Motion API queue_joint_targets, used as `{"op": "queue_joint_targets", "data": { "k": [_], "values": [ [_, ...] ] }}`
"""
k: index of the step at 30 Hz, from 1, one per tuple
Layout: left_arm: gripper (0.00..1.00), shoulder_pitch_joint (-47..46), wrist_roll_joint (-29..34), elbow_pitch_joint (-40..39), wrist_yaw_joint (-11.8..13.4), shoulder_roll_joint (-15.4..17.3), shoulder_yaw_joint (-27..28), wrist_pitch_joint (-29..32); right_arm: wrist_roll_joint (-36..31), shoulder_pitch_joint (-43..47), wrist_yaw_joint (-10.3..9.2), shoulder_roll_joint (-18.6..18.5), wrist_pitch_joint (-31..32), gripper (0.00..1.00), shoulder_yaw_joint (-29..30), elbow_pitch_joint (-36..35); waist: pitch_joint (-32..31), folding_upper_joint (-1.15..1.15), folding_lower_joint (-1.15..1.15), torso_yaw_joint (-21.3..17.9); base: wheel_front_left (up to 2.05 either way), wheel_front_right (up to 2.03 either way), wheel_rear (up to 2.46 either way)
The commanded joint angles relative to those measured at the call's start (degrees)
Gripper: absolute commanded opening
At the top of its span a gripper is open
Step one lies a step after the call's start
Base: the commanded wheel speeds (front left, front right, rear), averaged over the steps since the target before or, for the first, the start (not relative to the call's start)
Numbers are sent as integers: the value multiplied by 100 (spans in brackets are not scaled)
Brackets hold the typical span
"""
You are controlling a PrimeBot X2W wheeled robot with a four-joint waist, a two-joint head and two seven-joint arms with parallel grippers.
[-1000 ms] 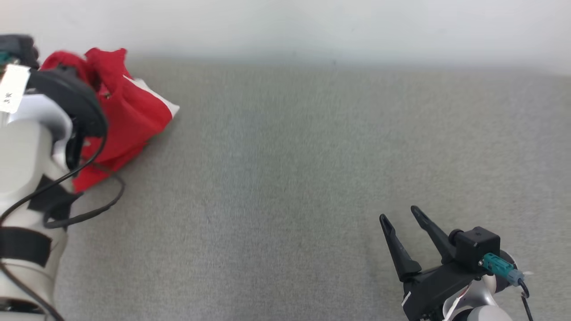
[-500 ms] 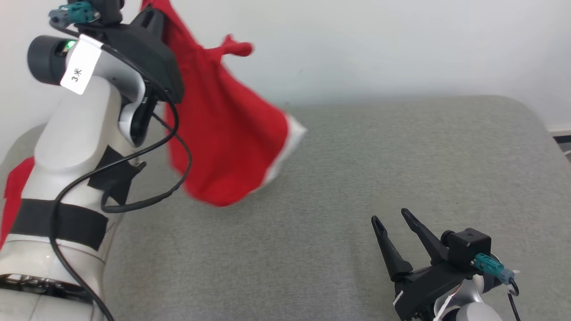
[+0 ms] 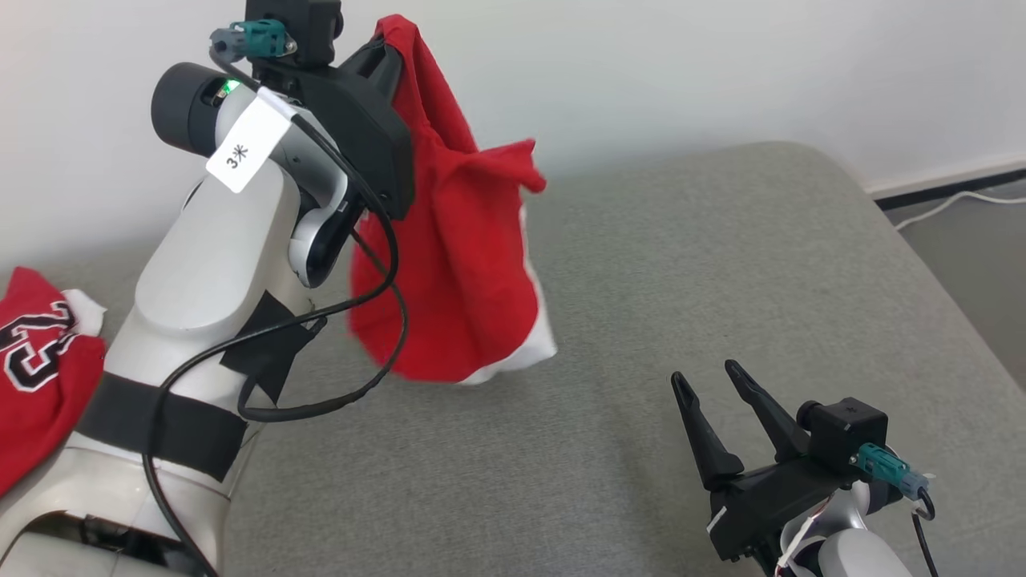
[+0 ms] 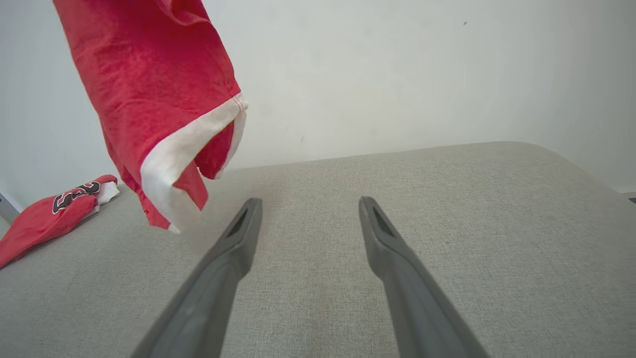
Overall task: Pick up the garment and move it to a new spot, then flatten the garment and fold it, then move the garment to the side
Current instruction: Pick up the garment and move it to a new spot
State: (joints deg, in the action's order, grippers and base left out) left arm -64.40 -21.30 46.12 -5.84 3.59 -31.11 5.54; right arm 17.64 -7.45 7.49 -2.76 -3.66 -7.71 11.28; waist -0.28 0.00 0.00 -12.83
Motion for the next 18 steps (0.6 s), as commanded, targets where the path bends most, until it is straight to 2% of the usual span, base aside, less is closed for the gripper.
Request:
{"op": "queue_joint_targets", "data": {
  "k": [1, 10, 18],
  "values": [
    [0, 47, -7, -58, 20, 45, 2, 9, 38, -43, 0, -25, -49, 100, 8, 5, 42, 0, 0, -153, 0, 0, 0],
    [0, 243, 8, -365, 123, 520, 14, 268, 62, -24, 0, -25, -87, 100, 34, 92, 62, 0, 0, -320, 0, 0, 0],
    [0, 741, -181, -253, 81, 420, -125, 406, -22, -142, 0, -26, -18, 100, -19, 25, 212, 0, 0, -463, 0, 0, 0]
  ]
}}
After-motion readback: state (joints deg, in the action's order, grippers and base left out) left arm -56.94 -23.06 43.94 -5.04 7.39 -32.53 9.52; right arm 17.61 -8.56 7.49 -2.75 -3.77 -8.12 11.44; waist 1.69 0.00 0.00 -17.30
